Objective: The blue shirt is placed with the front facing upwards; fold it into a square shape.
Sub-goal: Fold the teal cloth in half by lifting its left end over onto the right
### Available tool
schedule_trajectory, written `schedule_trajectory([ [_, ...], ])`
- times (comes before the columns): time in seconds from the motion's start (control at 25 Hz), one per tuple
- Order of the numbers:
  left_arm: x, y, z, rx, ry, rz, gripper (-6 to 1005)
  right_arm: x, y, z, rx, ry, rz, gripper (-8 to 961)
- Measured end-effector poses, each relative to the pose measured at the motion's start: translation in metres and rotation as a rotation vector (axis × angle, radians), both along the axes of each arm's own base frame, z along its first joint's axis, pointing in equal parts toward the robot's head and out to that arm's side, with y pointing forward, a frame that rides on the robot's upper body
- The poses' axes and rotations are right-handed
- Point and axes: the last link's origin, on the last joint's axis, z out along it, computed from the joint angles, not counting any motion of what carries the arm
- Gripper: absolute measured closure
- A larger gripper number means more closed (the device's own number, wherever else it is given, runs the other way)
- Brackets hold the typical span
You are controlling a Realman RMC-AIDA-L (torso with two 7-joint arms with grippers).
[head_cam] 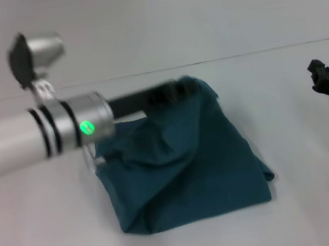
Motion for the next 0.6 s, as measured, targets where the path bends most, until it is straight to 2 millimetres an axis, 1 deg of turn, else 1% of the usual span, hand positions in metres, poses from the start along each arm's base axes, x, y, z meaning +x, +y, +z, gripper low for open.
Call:
schedule_trajectory([
  [0.24, -0.003, -0.016, -0.045, -0.014, -0.017, -0.019, 941, 0.001, 0.003, -0.004, -0.021, -0.018, -0.027, 952],
  [0.32, -0.003, -0.021, -0.054, -0.021, -0.012, -0.026, 934, 0.001, 0.004, -0.005, -0.026, -0.019, -0.028, 951],
  [0.44, 0.0, -0.027, -0.064, -0.028, -0.002, -0.061, 897, -0.002, 0.006, -0.006, -0.034, -0.023, -0.025, 950],
  [0.56, 0.001, -0.028, -0.065, -0.03, 0.0, -0.068, 845, -0.002, 0.008, -0.006, -0.043, -0.02, -0.026, 949],
  [0.6, 0.005, -0.03, -0.062, -0.014, -0.01, -0.096, 828, -0.003, 0.009, -0.006, -0.044, -0.016, -0.024, 949],
])
